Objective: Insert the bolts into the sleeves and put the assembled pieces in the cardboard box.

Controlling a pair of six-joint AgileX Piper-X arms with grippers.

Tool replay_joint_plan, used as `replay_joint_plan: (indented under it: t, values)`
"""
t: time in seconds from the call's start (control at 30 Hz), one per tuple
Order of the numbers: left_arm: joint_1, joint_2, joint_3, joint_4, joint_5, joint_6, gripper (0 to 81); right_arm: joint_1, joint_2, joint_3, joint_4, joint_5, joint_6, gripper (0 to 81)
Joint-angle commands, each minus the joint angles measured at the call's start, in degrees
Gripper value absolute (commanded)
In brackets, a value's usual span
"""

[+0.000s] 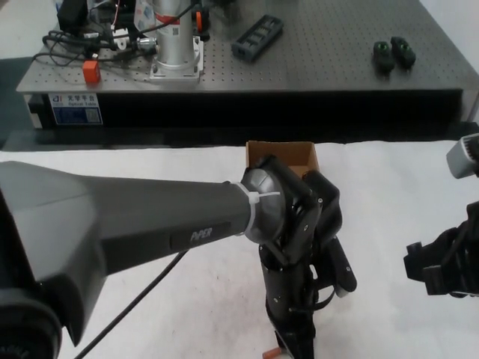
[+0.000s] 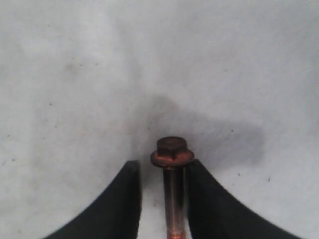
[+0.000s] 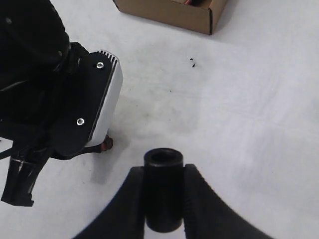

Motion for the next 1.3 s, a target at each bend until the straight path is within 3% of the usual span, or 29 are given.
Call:
replay_joint_plan:
  t: [0.0,0.1,0.3,0.43,0.63,0.73,0.83,1.03,1.27]
  values:
    - [-0.3,0.1,-0.8,0.8,0.6,0.7,7.6,-0.3,-0.5,-0.2,-0.1,-0.8,0.4,1.5]
    - [-0.3,0.1,-0.8,1.3,0.6,0.7,0.2,-0.3,-0.5,-0.2,-0.1,-0.8,0.4,1.5]
    - [-0.1,-1.2,-1.7,0.8,0.6,-4.6,0.6,-0.3,-0.7,-0.2,-0.1,-0.8,1.7,1.5]
    - [1.5,-7.6,-1.5,-3.7,0.6,-18.1,0.6,-0.3,-1.7,0.7,-0.4,-3.1,1.9,1.5]
    - [6.6,-24.2,9.2,-23.7,1.0,-37.0,0.6,1.0,-6.1,7.4,-5.9,-14.6,10.0,1.5]
    - [8.8,-33.0,17.8,-36.6,8.1,-44.2,0.6,4.0,-8.1,11.6,-16.3,-21.5,17.0,1.5]
    - [9.8,-38.7,24.7,-49.0,15.4,-51.9,0.6,9.9,-7.8,14.4,-29.4,-24.9,25.2,1.5]
    - [10.0,-42.3,31.1,-61.6,20.6,-61.5,0.6,19.9,-4.8,15.0,-49.0,-22.7,32.8,1.5]
    - [10.2,-42.3,31.1,-61.6,21.2,-61.9,0.6,21.3,-3.8,15.0,-53.2,-15.2,33.4,1.5]
